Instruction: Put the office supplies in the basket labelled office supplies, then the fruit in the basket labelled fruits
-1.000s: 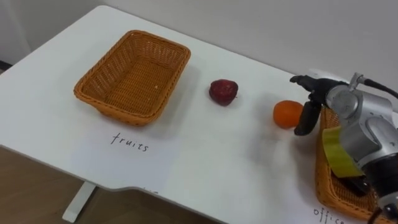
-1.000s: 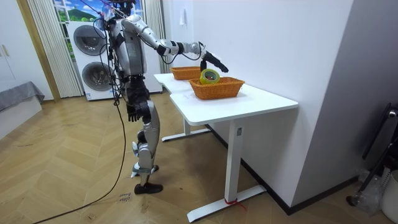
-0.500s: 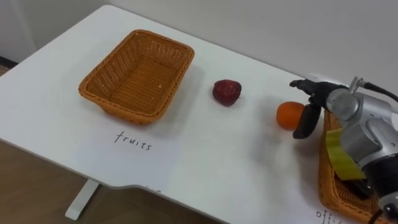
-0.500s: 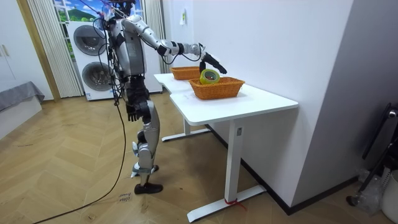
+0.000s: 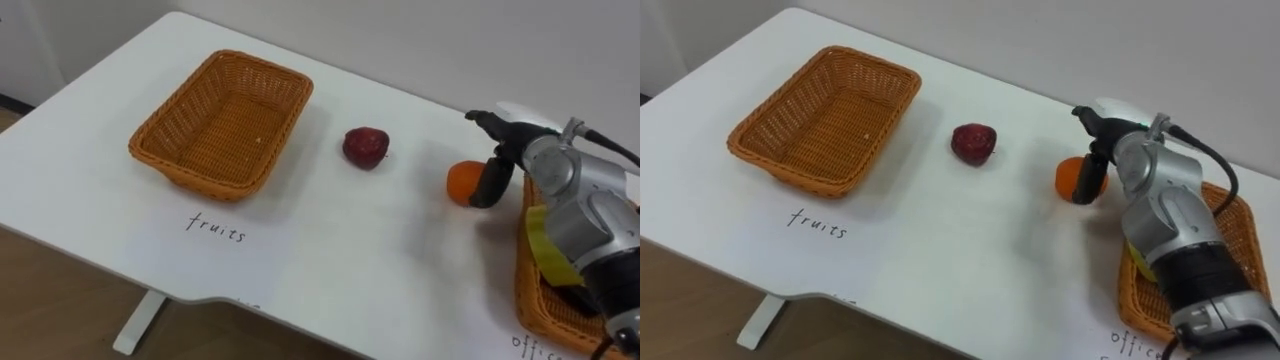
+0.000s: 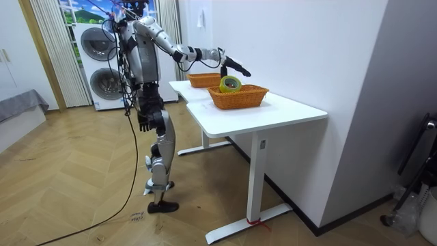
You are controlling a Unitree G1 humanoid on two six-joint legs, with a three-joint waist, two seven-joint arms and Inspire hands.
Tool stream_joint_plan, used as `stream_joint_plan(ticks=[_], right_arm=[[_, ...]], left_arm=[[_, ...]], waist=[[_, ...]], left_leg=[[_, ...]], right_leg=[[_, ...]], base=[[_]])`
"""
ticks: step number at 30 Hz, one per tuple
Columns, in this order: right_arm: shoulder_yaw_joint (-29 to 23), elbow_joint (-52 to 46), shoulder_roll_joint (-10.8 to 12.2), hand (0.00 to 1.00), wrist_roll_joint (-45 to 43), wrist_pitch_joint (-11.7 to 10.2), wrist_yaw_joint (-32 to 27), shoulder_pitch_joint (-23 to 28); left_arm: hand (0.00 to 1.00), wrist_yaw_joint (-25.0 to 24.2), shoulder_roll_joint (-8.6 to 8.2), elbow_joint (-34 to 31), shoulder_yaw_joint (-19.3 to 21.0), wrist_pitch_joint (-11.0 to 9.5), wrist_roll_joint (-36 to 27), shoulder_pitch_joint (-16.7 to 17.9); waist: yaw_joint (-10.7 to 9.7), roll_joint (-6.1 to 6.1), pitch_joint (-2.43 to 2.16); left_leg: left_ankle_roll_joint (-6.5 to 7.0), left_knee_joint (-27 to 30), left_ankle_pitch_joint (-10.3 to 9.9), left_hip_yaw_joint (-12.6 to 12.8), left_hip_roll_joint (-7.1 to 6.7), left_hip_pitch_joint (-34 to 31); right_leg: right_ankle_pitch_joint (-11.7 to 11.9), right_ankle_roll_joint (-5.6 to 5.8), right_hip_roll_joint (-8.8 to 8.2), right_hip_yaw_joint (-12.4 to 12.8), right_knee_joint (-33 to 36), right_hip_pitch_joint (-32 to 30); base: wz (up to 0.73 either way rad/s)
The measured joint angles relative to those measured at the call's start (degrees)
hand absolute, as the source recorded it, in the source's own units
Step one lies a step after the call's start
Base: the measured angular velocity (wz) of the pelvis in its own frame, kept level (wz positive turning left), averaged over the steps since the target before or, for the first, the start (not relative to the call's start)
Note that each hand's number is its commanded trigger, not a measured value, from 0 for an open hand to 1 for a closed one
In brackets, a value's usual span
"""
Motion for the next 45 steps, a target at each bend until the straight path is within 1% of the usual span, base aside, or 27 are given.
stream_joint_plan(ticks=[2,7,11,17,18,19,22,30,36,40,45], right_arm=[[-0.01,0.02,0.0,0.0,0.04,-0.1,-0.67,0.38],[-0.01,0.24,0.27,0.0,1.55,-0.44,-1.37,1.39],[-0.01,2.46,0.81,0.0,1.78,-0.38,-1.37,2.6],[-0.01,4.49,1.22,0.0,3.47,-0.41,-1.37,2.88],[0.0,4.49,1.23,0.0,3.51,-0.41,-1.37,2.88],[0.0,4.49,1.23,0.0,3.51,-0.41,-1.37,2.88],[0.0,4.49,1.24,0.0,3.51,-0.43,-1.38,2.88],[0.0,4.54,1.26,0.0,3.65,-0.49,-1.38,2.87],[0.0,4.95,1.28,0.0,3.71,-0.51,-1.81,2.88],[0.0,4.96,1.3,0.0,3.71,-0.51,-1.97,2.88],[0.0,6.9,1.36,0.0,4.5,-0.39,-3.16,2.88]], left_arm=[[0.0,0.0,0.01,-0.05,0.08,0.0,0.03,0.01],[0.0,0.02,0.01,0.1,0.07,0.06,0.03,0.23],[0.0,0.01,0.02,0.12,-0.23,0.08,0.03,0.49],[0.0,-0.05,0.11,0.12,-1.1,0.35,0.03,0.92],[0.0,-0.06,0.12,0.12,-1.1,0.36,0.03,0.96],[0.0,-0.08,0.12,0.13,-1.09,0.36,0.03,0.96],[0.0,-0.21,0.12,0.26,-1.06,0.35,0.03,1.0],[0.0,-0.37,0.1,0.26,-1.1,0.31,0.03,1.0],[0.0,-0.32,0.11,0.13,-1.72,0.26,0.03,1.02],[0.0,-0.32,0.27,0.13,-1.72,0.25,0.02,0.99],[0.0,-0.49,0.7,-0.12,-1.72,0.29,0.03,1.49]], waist=[[0.02,0.01,-0.01],[0.49,0.39,0.26],[0.5,0.41,0.27],[0.31,0.63,0.2],[0.25,0.68,0.14],[0.27,0.42,-0.14],[0.31,0.49,-0.19],[0.29,0.65,-0.06],[0.19,0.54,-0.08],[0.2,0.3,0.06],[0.23,0.04,-0.09]], left_leg=[[0.0,0.08,0.0,-0.21,-0.01,0.03],[0.0,0.16,0.0,-0.3,0.03,0.55],[0.01,0.22,0.0,-0.84,0.02,0.79],[-0.07,0.28,0.08,-1.04,-0.07,0.38],[-0.09,0.27,0.09,-1.04,-0.08,0.36],[-0.1,0.23,0.11,-1.05,-0.08,0.37],[-0.11,0.17,0.11,-1.05,-0.08,0.53],[-0.08,0.18,0.11,-1.18,-0.02,0.57],[-0.07,0.22,0.12,-1.18,-0.04,0.49],[-0.07,0.19,0.12,-1.17,-0.08,0.44],[-0.07,0.2,0.12,-1.52,-0.09,0.2]], right_leg=[[0.0,0.0,-0.01,-0.08,-0.01,0.18],[0.0,0.0,-0.03,-0.2,-0.02,0.74],[0.0,0.0,-0.13,-0.9,0.0,1.22],[0.0,0.0,-0.08,-1.27,-0.01,0.91],[0.0,0.0,-0.06,-1.4,-0.01,0.91],[0.0,0.0,-0.04,-1.45,0.0,0.92],[0.0,0.0,-0.02,-1.47,-0.01,1.07],[0.0,0.0,-0.12,-1.52,0.0,1.18],[0.0,0.0,-0.16,-1.52,0.04,1.12],[0.0,0.0,-0.13,-1.56,0.04,1.03],[0.0,0.0,-0.13,-2.04,0.01,0.93]], base=[[0.07],[0.0],[0.06],[0.01],[0.03],[0.03],[0.0],[0.0],[0.0],[0.0],[0.04]])
